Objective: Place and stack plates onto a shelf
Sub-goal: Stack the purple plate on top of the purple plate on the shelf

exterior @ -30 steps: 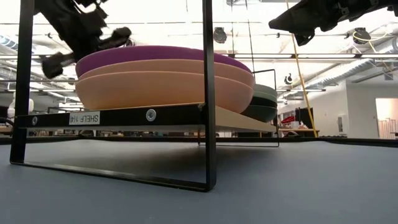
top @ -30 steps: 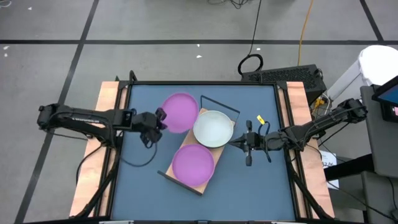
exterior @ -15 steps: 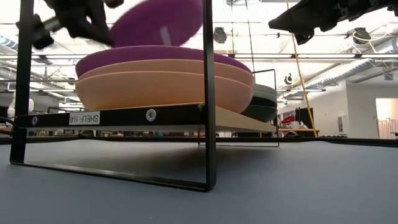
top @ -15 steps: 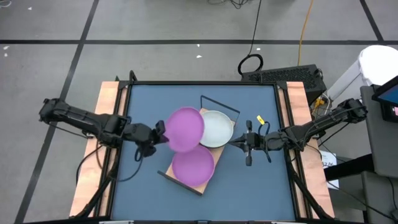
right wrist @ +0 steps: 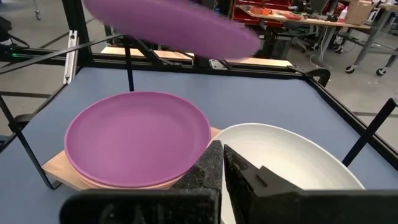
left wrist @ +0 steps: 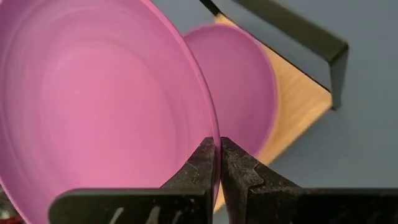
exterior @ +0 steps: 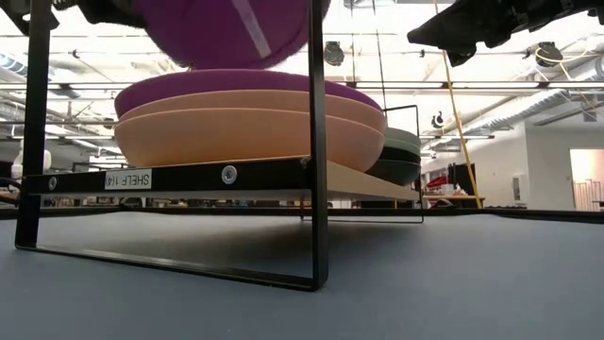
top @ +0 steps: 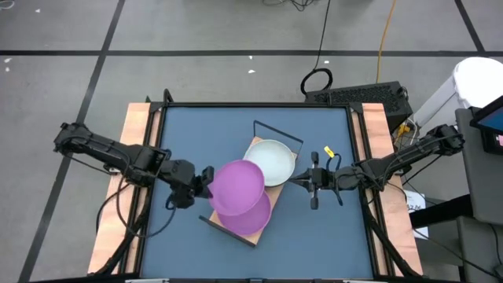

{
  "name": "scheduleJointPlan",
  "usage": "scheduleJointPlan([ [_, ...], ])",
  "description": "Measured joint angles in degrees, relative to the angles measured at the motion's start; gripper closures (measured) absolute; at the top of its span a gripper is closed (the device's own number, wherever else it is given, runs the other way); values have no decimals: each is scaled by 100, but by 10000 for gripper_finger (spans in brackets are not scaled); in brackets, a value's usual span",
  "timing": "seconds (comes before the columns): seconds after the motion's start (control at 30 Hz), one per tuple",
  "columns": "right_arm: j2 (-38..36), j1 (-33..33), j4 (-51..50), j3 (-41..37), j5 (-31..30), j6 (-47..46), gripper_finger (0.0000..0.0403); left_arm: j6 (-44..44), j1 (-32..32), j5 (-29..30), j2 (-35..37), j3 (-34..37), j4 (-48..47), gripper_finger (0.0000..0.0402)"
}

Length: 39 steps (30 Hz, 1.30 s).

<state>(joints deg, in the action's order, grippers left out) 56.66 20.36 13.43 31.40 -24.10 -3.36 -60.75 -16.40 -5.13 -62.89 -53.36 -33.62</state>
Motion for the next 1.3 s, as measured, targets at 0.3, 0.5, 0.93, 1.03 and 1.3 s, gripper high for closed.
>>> scheduleJointPlan([
  [0.3, 0, 0, 7, 0, 6, -2, 403, -261, 31, 263, -614, 0, -295, 389],
  [0.5, 0, 0, 23, 0, 9, -2, 403, -523, -162, 620, -988, 0, -286, 389],
  [0.93, 0, 0, 20, 0, 9, 0, 403, -492, -662, 861, -1100, 0, -265, 389],
  [1.03, 0, 0, 22, 0, 7, -2, 403, -496, -673, 765, -1102, 0, -263, 389],
  [1.3, 0, 0, 22, 0, 2, 0, 403, -545, -663, 657, -1110, 0, -37, 389],
])
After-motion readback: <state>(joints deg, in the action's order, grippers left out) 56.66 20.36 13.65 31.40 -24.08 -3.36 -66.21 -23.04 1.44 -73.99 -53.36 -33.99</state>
